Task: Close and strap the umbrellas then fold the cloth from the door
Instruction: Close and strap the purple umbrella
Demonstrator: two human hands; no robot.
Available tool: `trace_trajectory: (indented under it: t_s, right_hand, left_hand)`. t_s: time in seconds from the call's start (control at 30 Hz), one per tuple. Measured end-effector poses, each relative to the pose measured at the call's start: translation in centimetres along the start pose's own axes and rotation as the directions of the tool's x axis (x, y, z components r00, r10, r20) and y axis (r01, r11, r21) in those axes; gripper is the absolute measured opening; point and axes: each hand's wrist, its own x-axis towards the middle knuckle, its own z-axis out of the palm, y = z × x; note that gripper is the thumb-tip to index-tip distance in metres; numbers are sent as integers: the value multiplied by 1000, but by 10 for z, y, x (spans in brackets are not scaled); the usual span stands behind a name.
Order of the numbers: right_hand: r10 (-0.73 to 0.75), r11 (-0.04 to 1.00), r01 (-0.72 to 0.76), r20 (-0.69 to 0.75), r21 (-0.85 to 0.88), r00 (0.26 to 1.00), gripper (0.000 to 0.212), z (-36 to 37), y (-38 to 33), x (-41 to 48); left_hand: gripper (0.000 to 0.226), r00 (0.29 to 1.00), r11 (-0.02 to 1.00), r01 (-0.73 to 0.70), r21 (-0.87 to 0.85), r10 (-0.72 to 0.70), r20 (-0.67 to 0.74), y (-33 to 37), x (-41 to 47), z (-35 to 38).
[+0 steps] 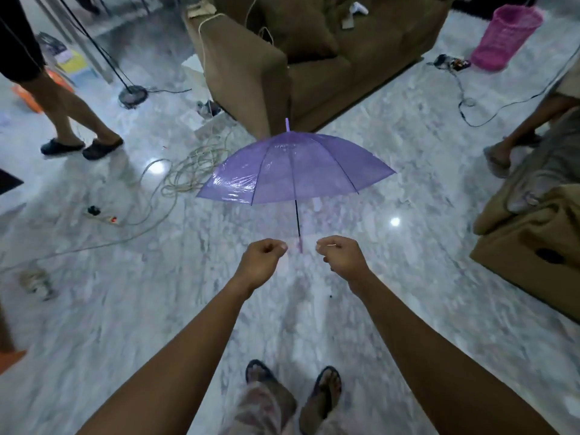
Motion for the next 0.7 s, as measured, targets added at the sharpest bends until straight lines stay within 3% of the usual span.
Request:
trace_trajectory:
  t_s: [0.17, 0.4, 0.5, 0.7]
  right_hand:
    - [90, 995, -86, 90, -54, 992, 12, 11, -3, 83]
    - [135, 989, -133, 38, -66, 990, 5, 35, 71, 270]
    - [112, 991, -108, 49, -74, 992, 9, 60, 132, 372]
    - [-60, 997, 64, 65, -52, 996, 13, 122, 226, 556]
  left_hand:
    - [17, 1000, 1000, -8, -25, 9, 18, -17, 84, 6]
    - [19, 998, 999, 42, -21, -42, 40, -102, 269, 53]
    - [20, 999, 999, 41, -9, -40, 28, -162, 365, 87]
    - [50, 994, 999, -39, 20, 41, -106, -271, 537, 162]
